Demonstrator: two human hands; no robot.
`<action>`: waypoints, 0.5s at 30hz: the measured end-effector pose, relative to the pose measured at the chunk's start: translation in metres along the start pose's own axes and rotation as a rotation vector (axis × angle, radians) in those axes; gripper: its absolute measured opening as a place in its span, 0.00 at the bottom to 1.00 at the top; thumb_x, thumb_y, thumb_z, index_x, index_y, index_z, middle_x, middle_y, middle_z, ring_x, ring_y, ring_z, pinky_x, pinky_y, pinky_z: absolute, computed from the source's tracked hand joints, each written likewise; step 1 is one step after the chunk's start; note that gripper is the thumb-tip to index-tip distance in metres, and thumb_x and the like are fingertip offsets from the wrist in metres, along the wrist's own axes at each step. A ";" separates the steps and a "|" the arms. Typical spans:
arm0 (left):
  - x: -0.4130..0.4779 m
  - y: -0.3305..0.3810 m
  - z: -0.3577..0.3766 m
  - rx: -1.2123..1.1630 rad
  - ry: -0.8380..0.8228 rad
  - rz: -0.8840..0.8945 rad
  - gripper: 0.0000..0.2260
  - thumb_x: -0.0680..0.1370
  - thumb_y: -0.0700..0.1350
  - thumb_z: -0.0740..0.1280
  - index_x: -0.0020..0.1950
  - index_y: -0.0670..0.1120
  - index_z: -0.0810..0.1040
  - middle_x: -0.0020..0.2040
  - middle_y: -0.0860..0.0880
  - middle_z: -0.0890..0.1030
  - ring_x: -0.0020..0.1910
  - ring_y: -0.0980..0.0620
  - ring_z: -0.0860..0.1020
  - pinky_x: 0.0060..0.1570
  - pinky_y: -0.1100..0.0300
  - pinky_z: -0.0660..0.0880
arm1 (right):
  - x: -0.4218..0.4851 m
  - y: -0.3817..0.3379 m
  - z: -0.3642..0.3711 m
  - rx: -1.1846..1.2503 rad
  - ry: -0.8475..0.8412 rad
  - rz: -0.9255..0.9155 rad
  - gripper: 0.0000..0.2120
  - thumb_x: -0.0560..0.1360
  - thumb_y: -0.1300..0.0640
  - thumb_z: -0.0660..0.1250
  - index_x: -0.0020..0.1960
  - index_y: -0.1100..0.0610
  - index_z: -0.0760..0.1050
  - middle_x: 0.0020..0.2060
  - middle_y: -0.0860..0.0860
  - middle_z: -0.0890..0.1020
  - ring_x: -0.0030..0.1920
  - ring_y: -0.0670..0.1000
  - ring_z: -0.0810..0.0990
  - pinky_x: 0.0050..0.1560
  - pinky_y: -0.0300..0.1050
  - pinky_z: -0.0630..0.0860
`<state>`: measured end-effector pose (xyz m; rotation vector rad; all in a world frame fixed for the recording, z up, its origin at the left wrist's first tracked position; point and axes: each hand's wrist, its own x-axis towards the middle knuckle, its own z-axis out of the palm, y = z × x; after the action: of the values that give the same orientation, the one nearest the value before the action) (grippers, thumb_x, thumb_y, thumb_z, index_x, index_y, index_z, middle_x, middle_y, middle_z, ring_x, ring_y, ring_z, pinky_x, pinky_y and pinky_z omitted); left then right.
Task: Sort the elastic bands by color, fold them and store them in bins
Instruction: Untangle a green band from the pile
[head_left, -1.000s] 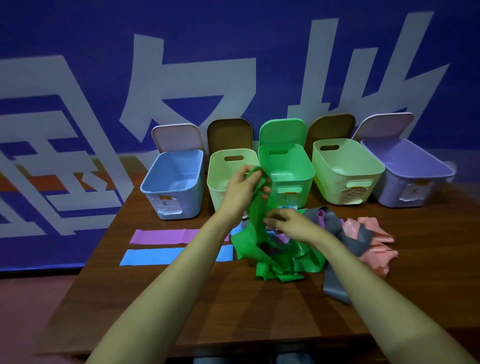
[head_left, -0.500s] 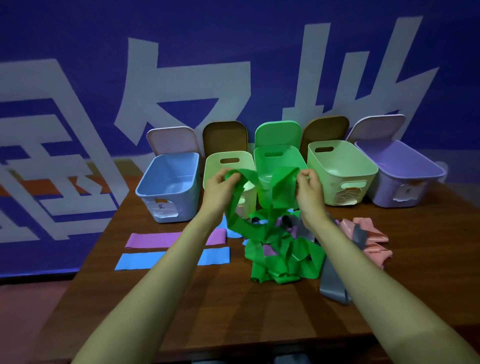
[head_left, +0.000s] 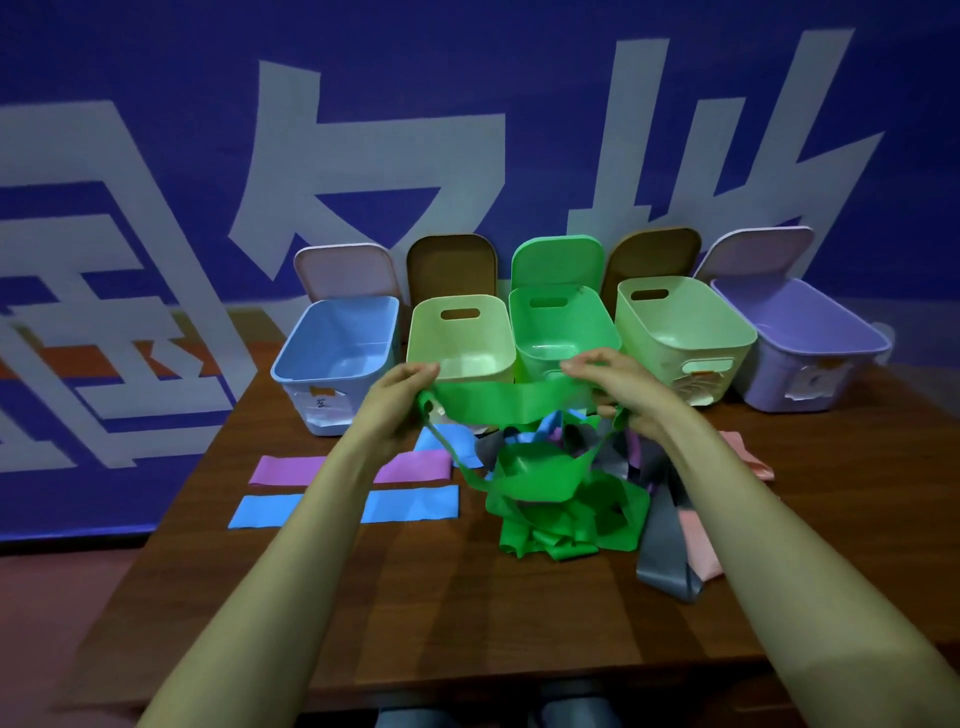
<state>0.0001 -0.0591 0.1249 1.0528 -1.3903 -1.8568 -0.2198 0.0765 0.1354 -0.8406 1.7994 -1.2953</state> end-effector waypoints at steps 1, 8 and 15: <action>-0.002 -0.007 -0.011 0.037 -0.023 -0.021 0.05 0.77 0.47 0.67 0.46 0.46 0.77 0.35 0.47 0.76 0.33 0.53 0.75 0.38 0.60 0.72 | -0.005 0.005 -0.003 -0.051 -0.067 -0.011 0.13 0.70 0.49 0.71 0.52 0.52 0.74 0.51 0.46 0.75 0.44 0.47 0.74 0.41 0.41 0.70; -0.023 -0.035 -0.081 0.130 -0.321 -0.087 0.16 0.64 0.33 0.76 0.50 0.43 0.81 0.48 0.45 0.82 0.46 0.50 0.80 0.49 0.60 0.78 | -0.021 0.033 -0.016 -0.655 -0.321 -0.117 0.17 0.65 0.58 0.77 0.51 0.54 0.76 0.56 0.50 0.72 0.61 0.49 0.69 0.56 0.39 0.64; -0.038 -0.040 -0.089 0.323 -0.458 0.004 0.23 0.64 0.27 0.69 0.55 0.45 0.81 0.52 0.49 0.83 0.52 0.56 0.80 0.51 0.63 0.78 | -0.025 0.055 -0.004 -0.917 -0.334 -0.145 0.23 0.66 0.58 0.76 0.57 0.51 0.72 0.58 0.52 0.66 0.59 0.50 0.66 0.60 0.40 0.64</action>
<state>0.0959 -0.0604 0.0830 0.7913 -2.0069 -1.9937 -0.2149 0.1142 0.0879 -1.5812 2.0521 -0.2965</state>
